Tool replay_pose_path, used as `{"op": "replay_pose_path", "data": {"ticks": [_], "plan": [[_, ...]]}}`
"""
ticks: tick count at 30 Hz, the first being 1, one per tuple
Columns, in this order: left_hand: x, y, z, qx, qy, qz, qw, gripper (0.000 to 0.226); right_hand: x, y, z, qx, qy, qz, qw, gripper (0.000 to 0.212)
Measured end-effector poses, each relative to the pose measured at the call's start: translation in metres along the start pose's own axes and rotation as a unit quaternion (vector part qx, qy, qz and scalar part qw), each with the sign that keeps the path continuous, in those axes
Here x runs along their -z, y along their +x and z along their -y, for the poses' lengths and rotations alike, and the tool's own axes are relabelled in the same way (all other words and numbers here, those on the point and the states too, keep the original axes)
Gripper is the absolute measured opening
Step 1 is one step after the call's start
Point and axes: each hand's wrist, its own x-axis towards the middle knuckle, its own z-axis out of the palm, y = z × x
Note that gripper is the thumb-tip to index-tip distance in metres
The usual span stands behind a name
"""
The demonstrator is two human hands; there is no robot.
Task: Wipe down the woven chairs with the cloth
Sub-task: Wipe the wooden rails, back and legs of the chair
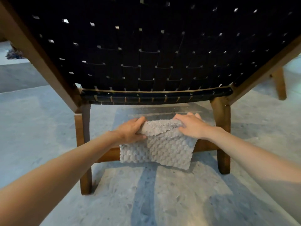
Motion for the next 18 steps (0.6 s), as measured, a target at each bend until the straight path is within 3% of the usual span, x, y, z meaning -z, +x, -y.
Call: {"op": "replay_pose_path", "data": {"ticks": [2, 4, 11, 18], "plan": [[-0.012, 0.000, 0.006, 0.005, 0.001, -0.001, 1.000, 0.028, -0.010, 0.007, -0.004, -0.005, 0.013, 0.027, 1.000, 0.032], [-0.023, 0.003, 0.011, 0.039, 0.041, 0.000, 0.998, 0.021, -0.024, 0.013, -0.009, -0.014, 0.039, 0.032, 0.999, 0.031], [-0.050, 0.035, 0.022, 0.127, 0.129, -0.072, 0.981, 0.025, -0.061, 0.050, -0.036, -0.004, 0.004, -0.079, 0.997, 0.053], [-0.057, 0.057, 0.022, 0.168, 0.191, -0.087, 0.963, 0.029, -0.069, 0.089, -0.051, 0.022, -0.036, -0.101, 0.994, 0.055]]}}
